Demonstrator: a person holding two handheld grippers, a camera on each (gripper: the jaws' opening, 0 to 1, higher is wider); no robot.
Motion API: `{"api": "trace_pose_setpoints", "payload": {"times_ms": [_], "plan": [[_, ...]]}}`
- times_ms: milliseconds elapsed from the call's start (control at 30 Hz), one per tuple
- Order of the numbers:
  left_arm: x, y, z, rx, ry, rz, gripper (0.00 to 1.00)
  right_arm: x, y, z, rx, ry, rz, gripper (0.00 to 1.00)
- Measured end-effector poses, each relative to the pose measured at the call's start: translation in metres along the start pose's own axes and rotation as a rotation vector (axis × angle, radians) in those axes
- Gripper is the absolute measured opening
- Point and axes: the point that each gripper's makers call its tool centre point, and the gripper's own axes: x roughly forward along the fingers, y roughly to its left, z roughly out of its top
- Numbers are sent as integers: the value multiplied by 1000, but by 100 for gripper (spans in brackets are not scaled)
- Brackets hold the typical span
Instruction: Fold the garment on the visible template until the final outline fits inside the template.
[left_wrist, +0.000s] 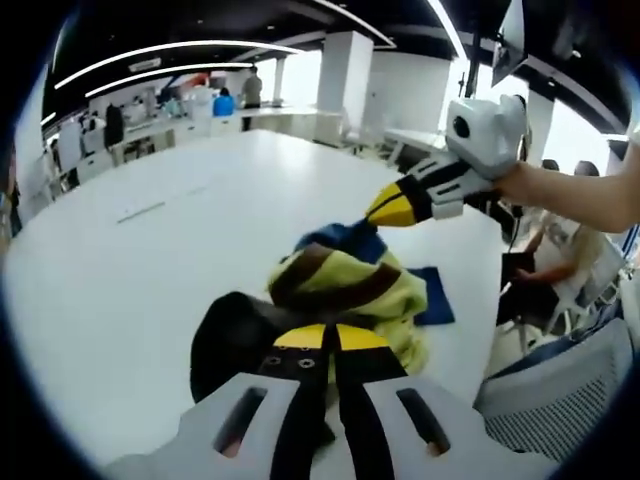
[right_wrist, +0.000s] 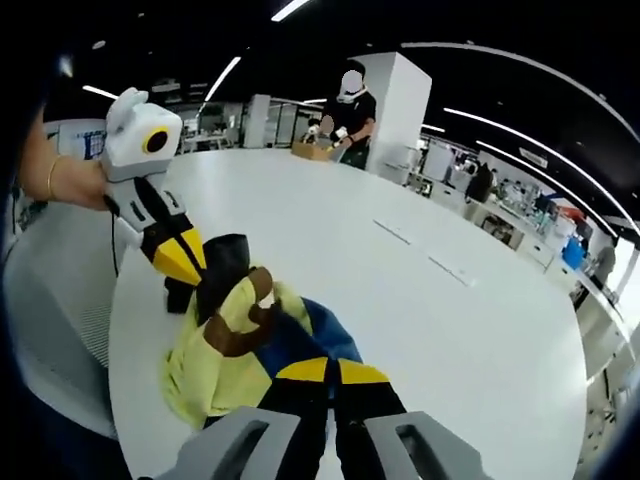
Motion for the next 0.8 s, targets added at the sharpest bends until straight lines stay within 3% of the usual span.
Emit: {"api": "trace_pose_setpoints", "payload": {"times_ms": [267, 367, 467, 567, 633, 800], "plan": [[-29, 10, 28, 41, -72, 64, 0, -20, -23, 20, 75, -72, -95, 0], [-45, 28, 40, 97, -79, 143, 0, -27, -32, 27, 69, -83, -127, 0], [-57, 39, 53, 82, -119, 166, 0, -30, -40, 35, 78, -104, -149, 0], [-66, 50, 67, 40, -175, 181, 0, -32, -44, 50, 193, -179, -144, 0], [-70, 59, 73, 28, -193, 194, 0, -35, -51, 57, 219, -208, -155, 0], [-74, 80, 82, 60, -189, 235, 0, -33, -63, 64, 213, -208, -166, 0]]}}
